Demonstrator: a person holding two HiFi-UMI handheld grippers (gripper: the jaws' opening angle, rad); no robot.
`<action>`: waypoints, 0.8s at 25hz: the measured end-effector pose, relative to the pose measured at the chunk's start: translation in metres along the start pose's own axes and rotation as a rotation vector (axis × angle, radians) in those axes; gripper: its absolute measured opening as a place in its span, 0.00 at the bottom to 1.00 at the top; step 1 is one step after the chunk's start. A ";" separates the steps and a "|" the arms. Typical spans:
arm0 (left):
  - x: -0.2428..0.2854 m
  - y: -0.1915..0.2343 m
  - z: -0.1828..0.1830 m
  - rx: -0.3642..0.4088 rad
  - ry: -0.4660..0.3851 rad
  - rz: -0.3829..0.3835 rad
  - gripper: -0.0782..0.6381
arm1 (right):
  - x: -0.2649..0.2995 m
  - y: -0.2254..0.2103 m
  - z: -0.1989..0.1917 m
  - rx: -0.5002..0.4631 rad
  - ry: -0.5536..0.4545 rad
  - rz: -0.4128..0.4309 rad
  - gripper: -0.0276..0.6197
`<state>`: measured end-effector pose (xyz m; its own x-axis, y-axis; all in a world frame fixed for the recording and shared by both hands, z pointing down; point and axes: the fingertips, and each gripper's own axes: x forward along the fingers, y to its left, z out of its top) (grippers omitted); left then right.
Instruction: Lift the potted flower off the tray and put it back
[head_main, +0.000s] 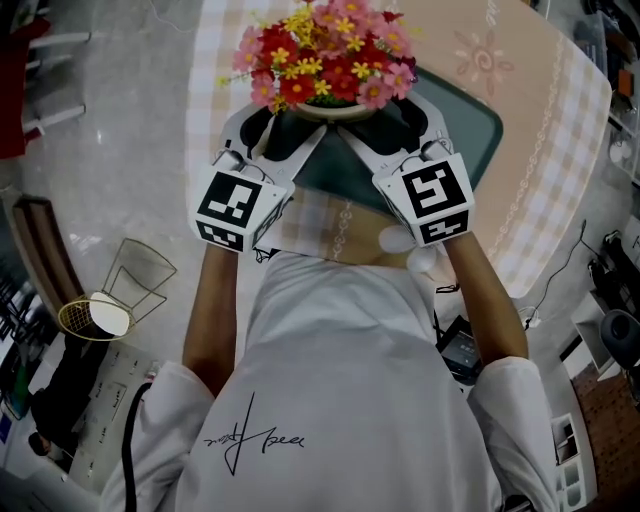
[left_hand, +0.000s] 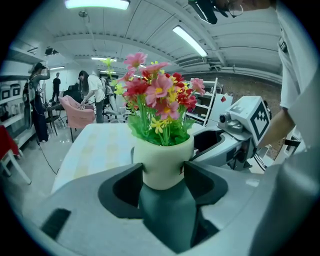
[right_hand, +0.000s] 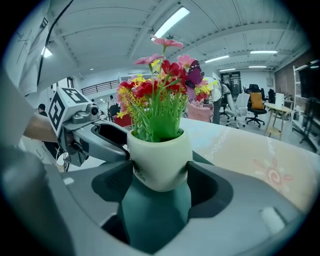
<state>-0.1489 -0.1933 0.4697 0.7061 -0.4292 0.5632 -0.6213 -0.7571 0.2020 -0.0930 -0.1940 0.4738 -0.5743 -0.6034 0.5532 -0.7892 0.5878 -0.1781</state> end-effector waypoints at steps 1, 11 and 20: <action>0.000 0.001 -0.001 0.004 0.001 0.002 0.47 | 0.001 0.000 0.000 -0.005 -0.003 -0.003 0.58; 0.006 0.001 -0.004 0.073 0.019 0.013 0.46 | 0.006 -0.003 -0.007 -0.063 0.019 -0.038 0.58; 0.006 0.002 -0.005 0.071 0.005 0.015 0.46 | 0.006 -0.002 -0.008 -0.051 0.030 -0.049 0.58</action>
<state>-0.1472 -0.1949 0.4772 0.6951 -0.4387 0.5696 -0.6060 -0.7838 0.1357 -0.0932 -0.1945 0.4844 -0.5278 -0.6165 0.5842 -0.8036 0.5852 -0.1085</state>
